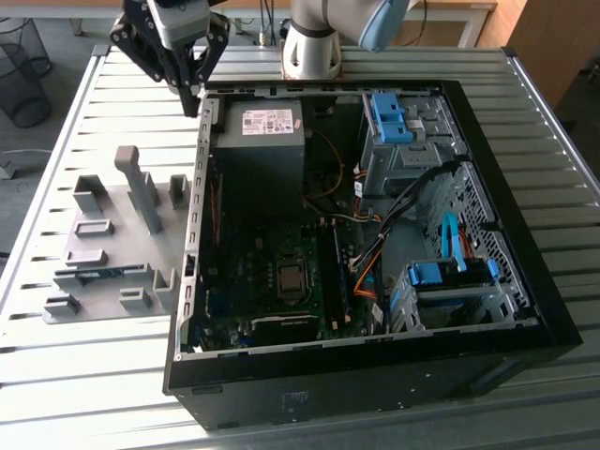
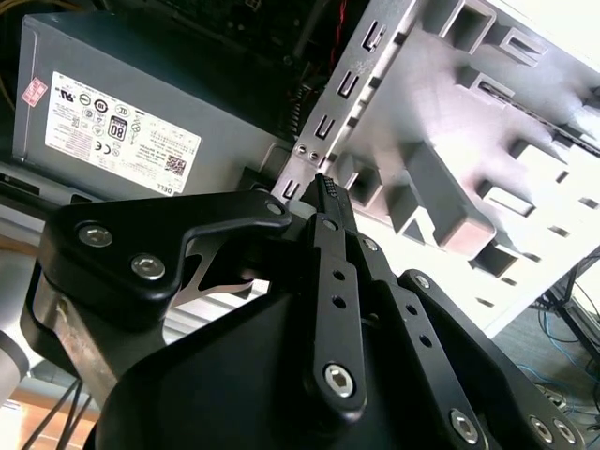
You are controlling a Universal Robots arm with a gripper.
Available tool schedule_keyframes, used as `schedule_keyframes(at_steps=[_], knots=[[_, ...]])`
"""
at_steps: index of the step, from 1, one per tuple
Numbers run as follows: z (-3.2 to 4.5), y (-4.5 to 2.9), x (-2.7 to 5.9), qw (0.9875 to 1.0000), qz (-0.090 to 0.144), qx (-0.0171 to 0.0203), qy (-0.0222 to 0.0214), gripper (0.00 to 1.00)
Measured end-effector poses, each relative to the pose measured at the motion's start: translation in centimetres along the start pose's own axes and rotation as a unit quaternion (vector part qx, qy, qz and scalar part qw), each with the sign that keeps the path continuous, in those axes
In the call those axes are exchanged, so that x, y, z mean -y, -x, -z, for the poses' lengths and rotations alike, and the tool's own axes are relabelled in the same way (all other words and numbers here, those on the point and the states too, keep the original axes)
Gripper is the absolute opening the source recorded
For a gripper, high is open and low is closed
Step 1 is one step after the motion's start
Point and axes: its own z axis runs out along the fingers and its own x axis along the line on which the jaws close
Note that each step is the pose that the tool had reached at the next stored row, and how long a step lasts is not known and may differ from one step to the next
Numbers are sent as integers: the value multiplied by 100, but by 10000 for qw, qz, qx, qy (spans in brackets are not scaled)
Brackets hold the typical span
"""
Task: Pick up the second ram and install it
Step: 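Reach for the second ram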
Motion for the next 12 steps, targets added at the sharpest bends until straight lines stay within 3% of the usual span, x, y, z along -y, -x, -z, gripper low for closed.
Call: schedule_keyframes(at_steps=[4,12], knots=[[-1,-23,2,10000,0,-1,-1,10],[-5,-136,11,10000,0,0,0,10]])
